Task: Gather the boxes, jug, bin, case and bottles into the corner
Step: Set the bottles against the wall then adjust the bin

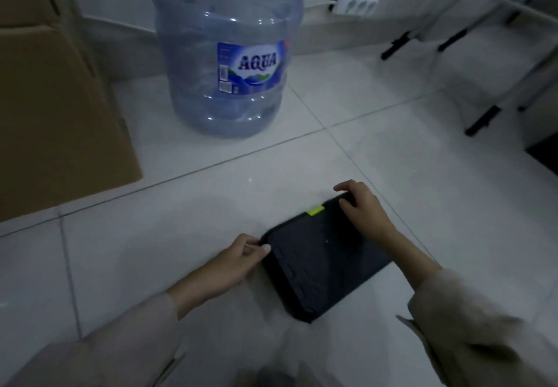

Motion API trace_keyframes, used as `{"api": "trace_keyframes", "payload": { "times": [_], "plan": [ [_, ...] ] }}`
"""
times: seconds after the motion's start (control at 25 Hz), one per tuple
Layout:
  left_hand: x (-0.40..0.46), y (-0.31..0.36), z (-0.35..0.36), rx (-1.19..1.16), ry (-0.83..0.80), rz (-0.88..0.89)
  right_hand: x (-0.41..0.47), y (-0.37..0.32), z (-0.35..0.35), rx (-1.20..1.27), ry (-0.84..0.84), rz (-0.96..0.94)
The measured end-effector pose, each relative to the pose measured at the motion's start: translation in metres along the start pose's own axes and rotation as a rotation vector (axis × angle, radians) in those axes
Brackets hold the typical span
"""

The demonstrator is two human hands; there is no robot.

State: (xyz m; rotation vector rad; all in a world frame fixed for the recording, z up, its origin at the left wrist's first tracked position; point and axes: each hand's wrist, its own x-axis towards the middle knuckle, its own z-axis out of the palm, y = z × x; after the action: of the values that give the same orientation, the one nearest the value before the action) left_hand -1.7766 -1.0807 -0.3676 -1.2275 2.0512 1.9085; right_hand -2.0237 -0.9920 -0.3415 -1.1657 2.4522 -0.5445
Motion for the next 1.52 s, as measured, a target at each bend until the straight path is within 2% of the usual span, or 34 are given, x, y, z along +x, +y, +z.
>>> {"api": "trace_keyframes", "payload": {
  "times": [0.12,0.2,0.28,0.4,0.68,0.88,1.08,1.16,1.24,1.32,1.44,1.52],
  "plan": [
    [0.007,0.001,0.022,-0.094,0.012,-0.098,-0.009,0.033,-0.002,-0.173,0.088,0.068],
    [0.011,0.000,0.032,-0.180,0.058,-0.175,-0.014,0.047,-0.003,-0.088,0.082,0.231],
    [0.015,-0.001,0.037,-0.280,0.067,-0.238,-0.014,0.056,-0.005,0.063,-0.008,0.399],
    [0.023,-0.003,0.042,-0.415,0.101,-0.237,-0.010,0.060,-0.010,0.065,-0.089,0.463],
    [0.018,-0.006,0.036,-0.614,0.379,-0.135,-0.001,0.037,0.008,0.130,-0.033,0.398],
    [0.012,-0.019,-0.009,-0.655,0.630,-0.179,0.012,-0.016,0.031,0.177,-0.130,0.219],
    [-0.003,-0.050,-0.092,-0.677,0.675,-0.194,0.019,-0.085,0.066,0.254,-0.267,0.088],
    [-0.018,-0.067,-0.117,-0.693,0.772,-0.199,0.018,-0.114,0.083,0.283,-0.343,0.039],
    [-0.039,-0.083,-0.137,-0.633,0.941,-0.199,0.013,-0.145,0.101,0.305,-0.424,-0.020],
    [-0.063,-0.101,-0.153,-0.418,1.051,-0.147,0.005,-0.174,0.120,0.351,-0.501,-0.098],
    [-0.102,-0.134,-0.163,0.013,1.064,-0.126,-0.014,-0.212,0.148,0.424,-0.584,-0.266],
    [-0.128,-0.152,-0.162,0.398,1.009,-0.094,-0.025,-0.231,0.169,0.319,-0.629,-0.427]
  ]
}}
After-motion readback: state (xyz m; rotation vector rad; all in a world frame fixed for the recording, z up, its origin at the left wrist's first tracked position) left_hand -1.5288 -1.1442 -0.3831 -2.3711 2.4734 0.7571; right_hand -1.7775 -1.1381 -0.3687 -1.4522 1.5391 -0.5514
